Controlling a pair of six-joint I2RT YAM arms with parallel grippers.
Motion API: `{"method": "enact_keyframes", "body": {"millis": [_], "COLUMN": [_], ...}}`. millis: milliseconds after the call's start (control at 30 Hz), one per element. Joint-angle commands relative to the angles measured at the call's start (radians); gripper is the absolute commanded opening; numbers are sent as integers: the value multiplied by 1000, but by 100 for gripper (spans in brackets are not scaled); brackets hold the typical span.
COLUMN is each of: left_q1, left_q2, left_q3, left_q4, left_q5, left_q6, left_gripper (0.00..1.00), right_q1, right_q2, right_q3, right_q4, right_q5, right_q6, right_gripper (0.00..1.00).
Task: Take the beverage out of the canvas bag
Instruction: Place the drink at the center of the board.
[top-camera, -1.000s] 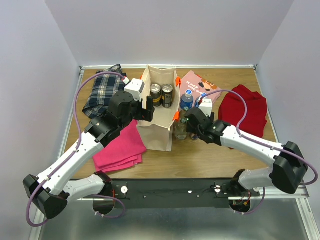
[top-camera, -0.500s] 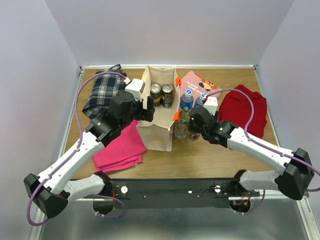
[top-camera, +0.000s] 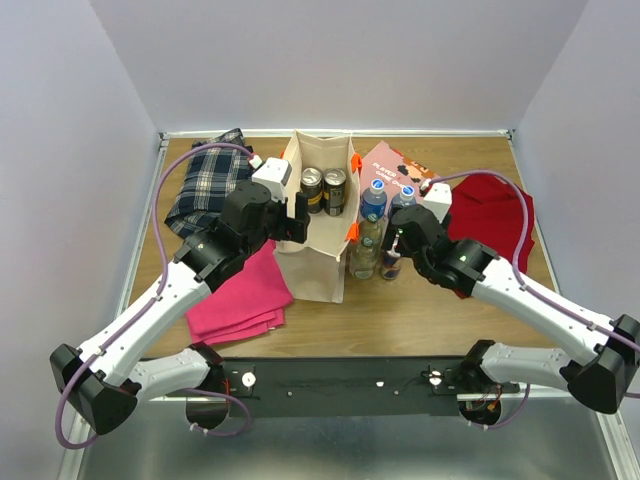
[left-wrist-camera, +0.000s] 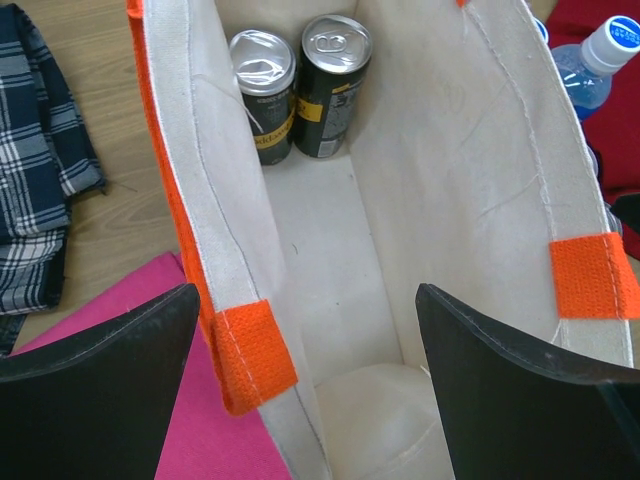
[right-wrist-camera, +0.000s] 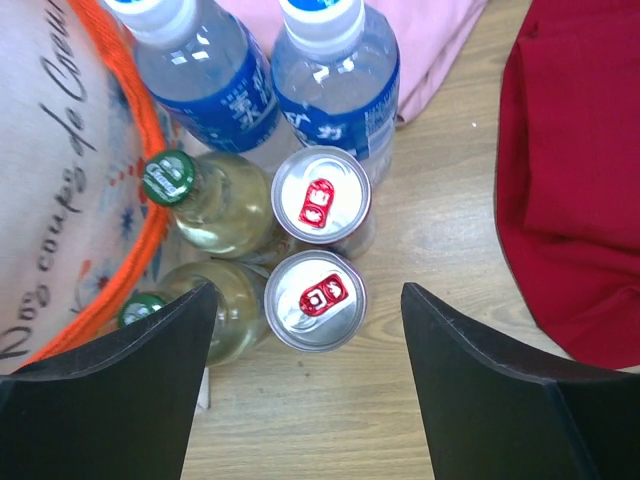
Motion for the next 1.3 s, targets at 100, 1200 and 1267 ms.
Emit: {"method": "enact_keyframes", "body": {"millis": [100,1200,1267], "left_q1": [1,5,5], "left_q2": [-51,38,42], "left_q3": [-17,22,17], "left_q4": [19,-93,-87], "left_q5": [-110,-232,-213], "left_q6": [-18,-73,-72], "left_gripper": [99,99,98], "right_q1": [-3,-1,-3], "right_q2": [-29,139,153], "right_q3": [82,424,457], "right_q4": [-41,2,-3], "right_q5": [57,-238,-246], "right_q6": [2,-251,-265], "right_gripper": [83,85,83]}}
